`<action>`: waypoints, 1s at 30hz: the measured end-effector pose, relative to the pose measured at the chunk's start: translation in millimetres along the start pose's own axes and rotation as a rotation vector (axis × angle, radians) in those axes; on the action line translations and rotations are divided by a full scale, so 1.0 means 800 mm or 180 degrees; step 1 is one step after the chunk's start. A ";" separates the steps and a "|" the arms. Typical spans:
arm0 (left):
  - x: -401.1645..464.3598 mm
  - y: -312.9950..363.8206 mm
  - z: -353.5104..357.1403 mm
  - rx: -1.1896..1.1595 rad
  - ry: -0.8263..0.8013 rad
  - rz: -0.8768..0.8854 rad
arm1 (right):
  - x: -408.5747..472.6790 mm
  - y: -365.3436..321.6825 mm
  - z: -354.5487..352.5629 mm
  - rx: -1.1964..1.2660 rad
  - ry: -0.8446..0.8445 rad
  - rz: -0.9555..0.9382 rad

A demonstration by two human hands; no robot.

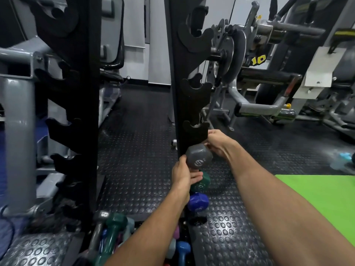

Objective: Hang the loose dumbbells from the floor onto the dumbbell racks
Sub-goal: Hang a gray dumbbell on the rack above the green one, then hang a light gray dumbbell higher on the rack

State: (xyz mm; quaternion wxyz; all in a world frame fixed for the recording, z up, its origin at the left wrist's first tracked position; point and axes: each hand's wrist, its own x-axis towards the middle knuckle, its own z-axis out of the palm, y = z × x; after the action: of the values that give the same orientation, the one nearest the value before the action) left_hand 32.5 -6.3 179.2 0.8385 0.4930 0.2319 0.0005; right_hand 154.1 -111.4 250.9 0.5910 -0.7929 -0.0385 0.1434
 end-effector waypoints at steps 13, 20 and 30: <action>0.014 -0.036 -0.107 0.1526 0.0181 0.0081 | -0.057 0.234 0.028 0.0509 0.1919 0.0725; 0.033 -0.112 -0.210 0.2680 0.0376 -0.0371 | -0.094 0.357 0.107 -0.0640 0.0867 0.1639; 0.053 -0.193 -0.294 0.3554 0.0702 -0.0716 | -0.063 0.426 0.249 -0.2317 -0.1045 0.0788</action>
State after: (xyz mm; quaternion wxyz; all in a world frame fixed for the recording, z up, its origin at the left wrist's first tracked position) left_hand -56.8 118.2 -60.8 0.4173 0.8300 0.3340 -0.1596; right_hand 14.9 -40.3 -115.4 0.2365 -0.9153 -0.0848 0.3149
